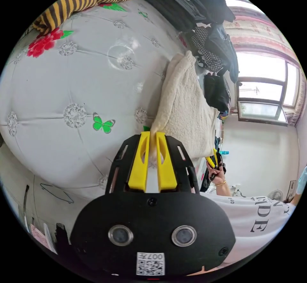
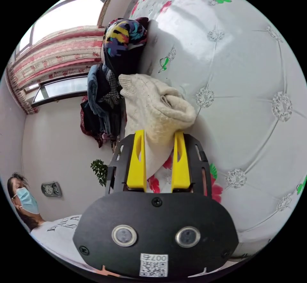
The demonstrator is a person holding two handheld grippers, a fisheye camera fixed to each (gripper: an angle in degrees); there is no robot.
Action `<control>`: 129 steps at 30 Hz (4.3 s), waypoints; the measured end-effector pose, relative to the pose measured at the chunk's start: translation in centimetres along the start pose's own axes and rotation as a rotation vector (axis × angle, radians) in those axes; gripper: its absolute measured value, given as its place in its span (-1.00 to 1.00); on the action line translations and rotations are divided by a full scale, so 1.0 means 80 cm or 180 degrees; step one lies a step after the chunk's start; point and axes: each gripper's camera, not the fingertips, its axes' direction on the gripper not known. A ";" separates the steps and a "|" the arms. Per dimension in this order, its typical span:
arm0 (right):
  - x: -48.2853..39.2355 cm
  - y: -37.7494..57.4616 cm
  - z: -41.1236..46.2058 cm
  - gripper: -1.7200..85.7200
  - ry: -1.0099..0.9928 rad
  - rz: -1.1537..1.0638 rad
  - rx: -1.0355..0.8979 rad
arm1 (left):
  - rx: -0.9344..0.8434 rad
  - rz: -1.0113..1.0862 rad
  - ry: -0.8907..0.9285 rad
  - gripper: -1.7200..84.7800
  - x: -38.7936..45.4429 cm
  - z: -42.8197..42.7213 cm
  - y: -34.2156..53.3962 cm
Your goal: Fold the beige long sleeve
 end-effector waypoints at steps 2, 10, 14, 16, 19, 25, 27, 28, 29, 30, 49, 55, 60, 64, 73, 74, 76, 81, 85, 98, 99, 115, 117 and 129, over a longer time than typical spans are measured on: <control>-0.001 0.004 -0.002 -0.79 0.0075 0.0017 -0.0004 | 0.0058 0.0241 -0.0138 -0.85 0.015 -0.011 0.008; 0.001 0.021 0.003 -0.83 -0.0334 0.0332 0.0170 | 0.0387 0.1224 -0.0286 -0.83 0.126 -0.049 0.021; -0.051 0.013 0.013 -0.84 -0.0044 0.0235 0.0122 | -0.0005 0.1770 -0.0142 -0.83 0.208 0.041 0.009; -0.091 0.011 0.015 -0.85 0.0082 0.0013 0.0086 | -0.0279 0.1814 -0.0318 -0.85 0.223 0.093 0.006; -0.192 0.012 0.025 -0.86 0.0216 -0.0621 -0.0016 | -0.0412 0.1932 -0.0753 -0.88 0.221 0.148 0.008; -0.481 0.093 0.135 -0.85 0.1133 -0.3082 -0.0746 | -0.0331 0.1753 -0.0473 -0.88 0.206 0.104 0.010; -0.542 0.144 0.186 -0.84 0.1344 -0.3817 -0.1011 | -0.0167 0.1652 -0.0287 -0.87 0.189 0.072 0.019; -0.568 0.178 0.221 -0.83 0.1402 -0.4240 -0.1196 | -0.0086 0.1565 -0.0198 -0.87 0.173 0.052 0.027; -0.584 0.209 0.261 -0.83 0.1450 -0.4582 -0.1439 | -0.0044 0.1453 -0.0142 -0.86 0.155 0.034 0.035; -0.588 0.223 0.280 -0.82 0.1463 -0.4721 -0.1551 | -0.0022 0.1393 -0.0127 -0.86 0.144 0.026 0.040; -0.461 0.052 0.404 -0.69 -0.0217 -0.2948 -0.2172 | 0.0560 0.0630 0.0748 -0.66 -0.026 -0.110 0.057; -0.319 -0.067 0.386 -0.61 -0.0251 -0.1569 -0.1751 | 0.0322 0.0565 0.1215 -0.51 -0.047 -0.098 -0.019; -0.256 -0.098 0.444 -0.57 -0.0354 -0.1176 -0.2082 | -0.0142 0.0449 0.1197 -0.51 -0.044 -0.032 -0.082; -0.215 -0.125 0.463 -0.59 -0.0737 -0.0947 -0.2301 | -0.0598 0.0594 0.1219 -0.61 -0.007 0.011 -0.114; -0.243 -0.219 0.269 -0.66 -0.0934 -0.1515 -0.1457 | -0.0650 0.1665 0.1255 -0.69 0.200 -0.003 -0.140; -0.258 -0.238 0.230 -0.67 -0.0900 -0.1695 -0.1264 | -0.0653 0.1888 0.1341 -0.69 0.247 0.003 -0.149; -0.284 -0.269 0.169 -0.67 -0.0886 -0.1941 -0.0965 | -0.0647 0.2239 0.1516 -0.68 0.323 0.013 -0.165; -0.346 -0.392 0.056 -0.67 -0.0690 -0.2209 -0.0302 | -0.0427 0.3098 0.1394 -0.68 0.526 0.046 -0.227; -0.330 -0.536 0.056 -0.64 -0.0359 -0.1728 -0.0001 | -0.0221 0.2914 0.1017 -0.65 0.612 0.108 -0.315; -0.233 -0.582 0.129 -0.55 -0.0225 -0.1831 0.0104 | -0.0453 0.1869 -0.0024 -0.71 0.354 0.142 -0.186; -0.230 -0.583 0.127 -0.55 -0.0257 -0.1775 0.0087 | -0.0471 0.1873 -0.0019 -0.71 0.349 0.137 -0.179; -0.320 -0.574 0.158 -0.55 0.1103 -0.1855 -0.0683 | -0.0399 0.3263 0.0095 -0.61 0.545 0.172 -0.225; -0.314 -0.581 0.177 -0.56 0.1167 -0.1812 -0.0828 | -0.0467 0.3263 0.0052 -0.59 0.552 0.191 -0.223; -0.322 -0.480 0.047 -0.84 -0.0888 -0.1787 -0.0264 | -0.0118 0.2553 0.0550 -0.65 0.386 0.038 -0.186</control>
